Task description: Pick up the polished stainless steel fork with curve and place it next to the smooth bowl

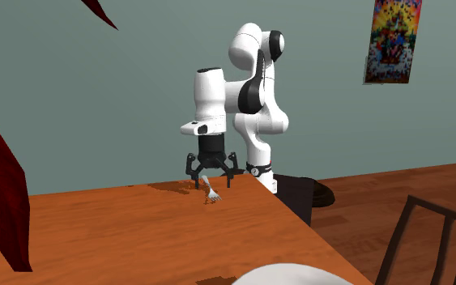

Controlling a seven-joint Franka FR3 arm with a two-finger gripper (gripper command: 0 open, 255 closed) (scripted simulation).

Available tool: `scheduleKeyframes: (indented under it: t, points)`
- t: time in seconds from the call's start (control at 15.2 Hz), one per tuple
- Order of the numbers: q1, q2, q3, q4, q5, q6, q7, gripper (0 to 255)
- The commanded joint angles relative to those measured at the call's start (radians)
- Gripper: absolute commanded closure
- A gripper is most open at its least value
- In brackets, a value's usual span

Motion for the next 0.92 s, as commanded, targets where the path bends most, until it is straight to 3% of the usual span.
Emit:
scheduleKeyframes:
  t: [0.0,0.53,0.59,0.86]
  points:
    - [0.002,0.028,-0.003,-0.012,0.007,0.04,-0.007,0]
    - [0.002,0.028,-0.003,-0.012,0.007,0.04,-0.007,0]
    - [0.002,0.028,-0.003,-0.012,0.007,0.04,-0.007,255]
    - [0.002,0.031,-0.004,-0.01,0.008,0.041,-0.01,255]
